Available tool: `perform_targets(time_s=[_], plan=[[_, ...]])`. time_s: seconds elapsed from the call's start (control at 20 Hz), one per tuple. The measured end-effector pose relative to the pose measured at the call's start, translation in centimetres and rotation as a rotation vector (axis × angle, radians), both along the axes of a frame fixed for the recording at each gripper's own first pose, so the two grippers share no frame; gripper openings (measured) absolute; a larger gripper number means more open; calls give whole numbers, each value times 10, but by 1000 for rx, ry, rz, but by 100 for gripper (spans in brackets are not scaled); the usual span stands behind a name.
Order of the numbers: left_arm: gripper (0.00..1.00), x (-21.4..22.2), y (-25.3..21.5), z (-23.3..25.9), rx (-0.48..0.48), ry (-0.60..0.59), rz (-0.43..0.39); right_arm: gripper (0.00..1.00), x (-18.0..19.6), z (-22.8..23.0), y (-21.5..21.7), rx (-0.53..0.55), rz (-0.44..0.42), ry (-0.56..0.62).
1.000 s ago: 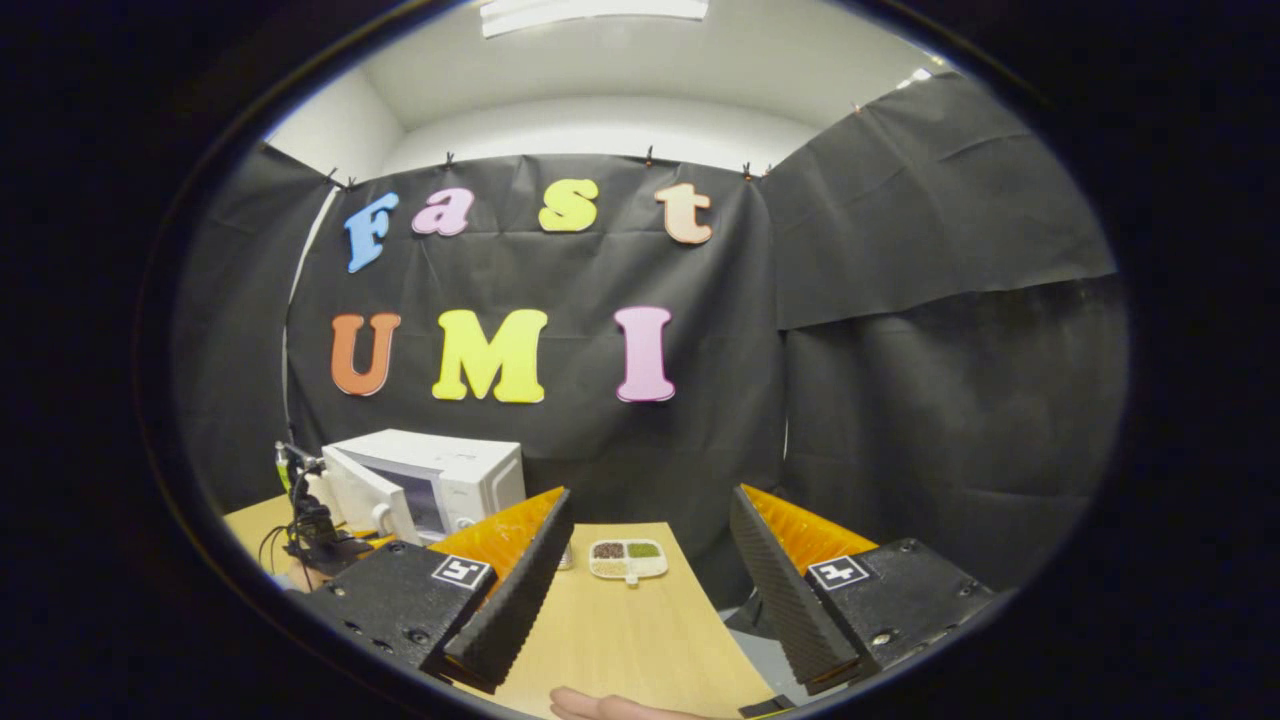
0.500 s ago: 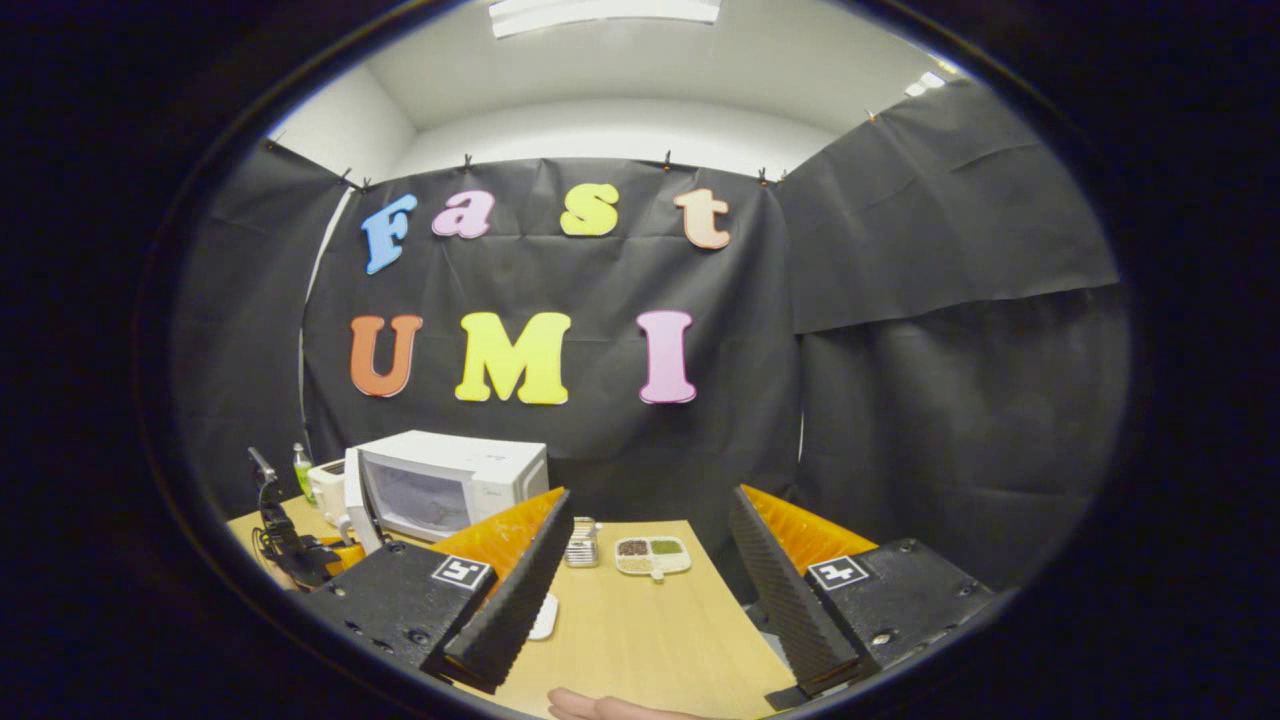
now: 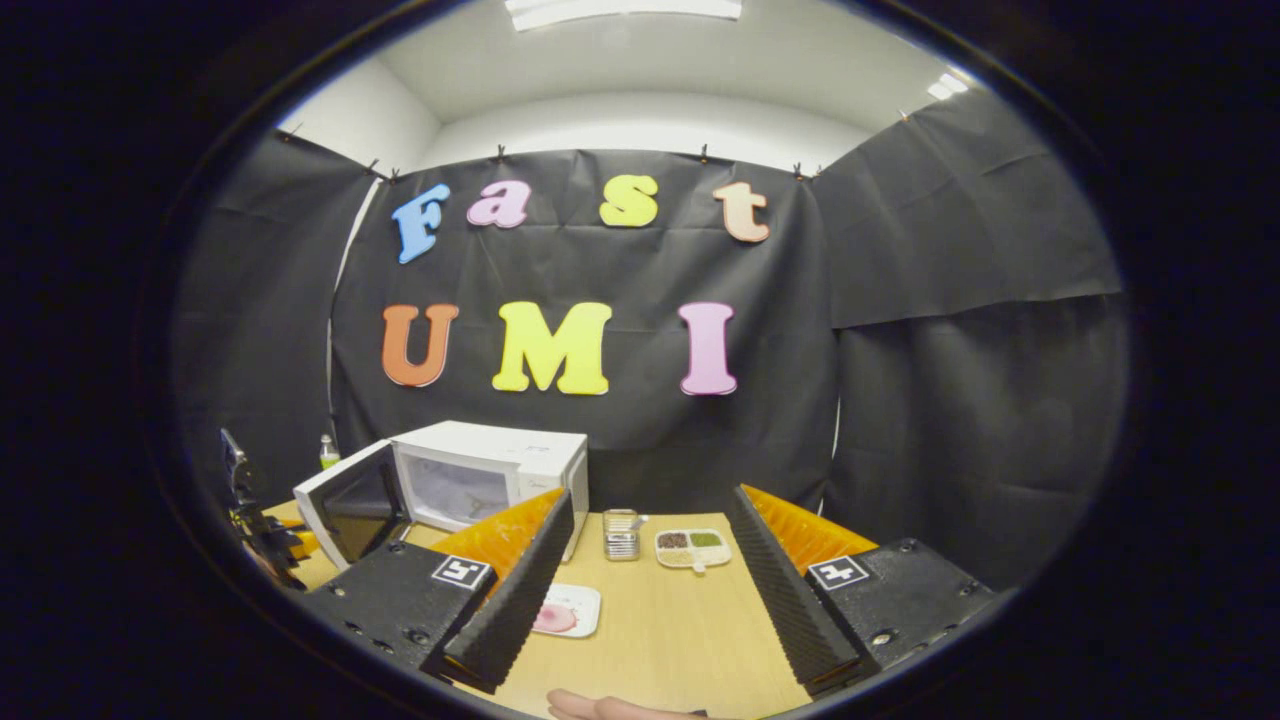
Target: Open the microwave oven with the left hand, put the food in, and close the microwave oven.
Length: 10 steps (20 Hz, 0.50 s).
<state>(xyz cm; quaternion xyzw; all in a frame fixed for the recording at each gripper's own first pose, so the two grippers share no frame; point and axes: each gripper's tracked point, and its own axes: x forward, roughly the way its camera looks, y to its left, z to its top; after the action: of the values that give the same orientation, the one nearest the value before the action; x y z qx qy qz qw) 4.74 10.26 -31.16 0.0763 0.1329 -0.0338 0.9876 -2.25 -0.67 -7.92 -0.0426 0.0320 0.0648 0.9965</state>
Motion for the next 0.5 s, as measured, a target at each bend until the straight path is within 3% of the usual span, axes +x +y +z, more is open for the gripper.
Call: perform_targets(time_s=[0.05, 0.1, 0.15, 0.3, 0.35, 0.4, 0.5], plan=[[33, -7, 22, 4, 5, 3, 39, 100, 3, -2, 6, -15, 8, 5], [64, -19, 36, 11, -6, 9, 74, 94, 6, -2, 12, -31, 19, 9], [96, -32, 51, 16, -25, -11, 108, 100, 10, -3, 17, -46, 28, 15], [94, -58, 72, 51, -89, -83, 176, 100, 29, -9, 29, -87, 52, 42], [82, -61, 71, 59, -106, -95, 172, 100, 36, -12, 32, -96, 58, 57], [94, -66, 70, 68, -119, -107, 168, 100, 44, -16, 34, -101, 61, 76], [94, -69, 68, 89, -104, -143, 159, 100, 60, -27, 38, -101, 61, 116]])
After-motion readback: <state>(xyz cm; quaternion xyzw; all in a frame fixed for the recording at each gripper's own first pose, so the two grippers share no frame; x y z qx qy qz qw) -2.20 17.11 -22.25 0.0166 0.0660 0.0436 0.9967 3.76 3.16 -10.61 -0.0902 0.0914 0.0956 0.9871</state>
